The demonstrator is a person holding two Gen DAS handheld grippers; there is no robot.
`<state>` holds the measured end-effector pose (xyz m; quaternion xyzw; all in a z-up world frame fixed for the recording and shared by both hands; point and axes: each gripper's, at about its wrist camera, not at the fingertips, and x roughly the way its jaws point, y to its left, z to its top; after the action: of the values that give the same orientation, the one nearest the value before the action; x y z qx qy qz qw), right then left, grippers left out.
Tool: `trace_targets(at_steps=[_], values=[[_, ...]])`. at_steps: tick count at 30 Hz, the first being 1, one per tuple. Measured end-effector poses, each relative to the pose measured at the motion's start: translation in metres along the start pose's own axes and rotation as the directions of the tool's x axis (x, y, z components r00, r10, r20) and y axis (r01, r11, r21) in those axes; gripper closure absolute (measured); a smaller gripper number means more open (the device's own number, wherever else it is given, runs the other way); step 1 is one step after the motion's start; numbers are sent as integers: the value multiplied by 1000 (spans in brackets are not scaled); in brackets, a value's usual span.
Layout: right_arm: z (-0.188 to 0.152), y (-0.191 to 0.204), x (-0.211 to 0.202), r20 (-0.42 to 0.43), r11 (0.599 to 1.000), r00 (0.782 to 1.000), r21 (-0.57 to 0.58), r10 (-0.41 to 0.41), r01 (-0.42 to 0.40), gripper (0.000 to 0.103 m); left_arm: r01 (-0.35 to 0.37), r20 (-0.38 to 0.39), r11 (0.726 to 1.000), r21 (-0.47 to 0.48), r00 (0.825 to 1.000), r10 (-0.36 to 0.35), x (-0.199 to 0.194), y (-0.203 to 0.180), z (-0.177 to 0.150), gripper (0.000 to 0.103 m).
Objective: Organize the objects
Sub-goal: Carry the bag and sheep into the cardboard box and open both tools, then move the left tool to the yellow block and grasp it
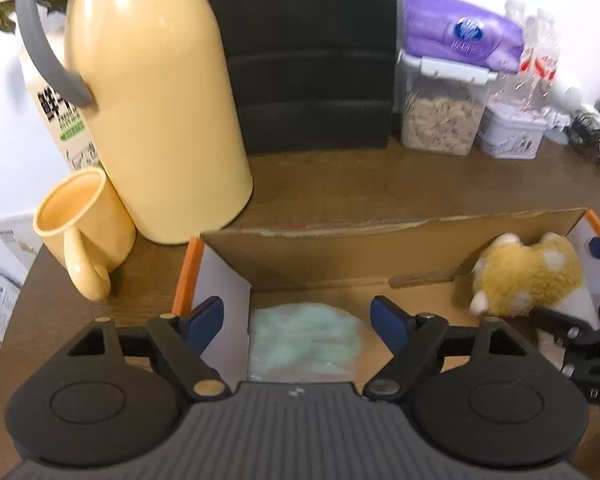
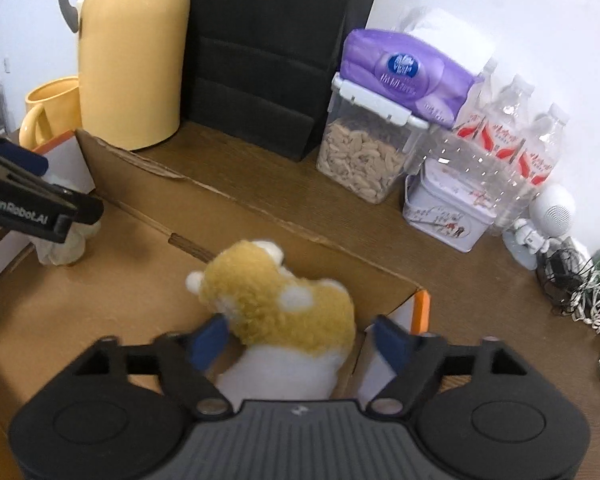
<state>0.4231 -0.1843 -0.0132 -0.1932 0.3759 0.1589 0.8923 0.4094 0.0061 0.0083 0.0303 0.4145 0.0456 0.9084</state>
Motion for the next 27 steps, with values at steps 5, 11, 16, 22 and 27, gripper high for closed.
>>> trace_targets(at_steps=[5,11,16,22,27], values=[[-4,-1,-16,34,1000,999,30,-5,4,6,10,57,1000,-20,998,-9,-20,2,-5,0],[-20,4,-47,88,998,996,53,-22,17,3,39,119,998,-43,992,-33,-50,10,-18,0],[-40,12,-98,206,998,978,56,-45,34,0,46,197,997,-59,980,-33,-87,21,-37,0],[-77,28,-158,309,999,951,49,-16,1,0,66,315,995,-73,948,-40,-141,37,-77,0],[-115,37,-197,370,997,929,80,-20,-10,0,81,379,993,-84,924,-44,-176,47,-117,0]])
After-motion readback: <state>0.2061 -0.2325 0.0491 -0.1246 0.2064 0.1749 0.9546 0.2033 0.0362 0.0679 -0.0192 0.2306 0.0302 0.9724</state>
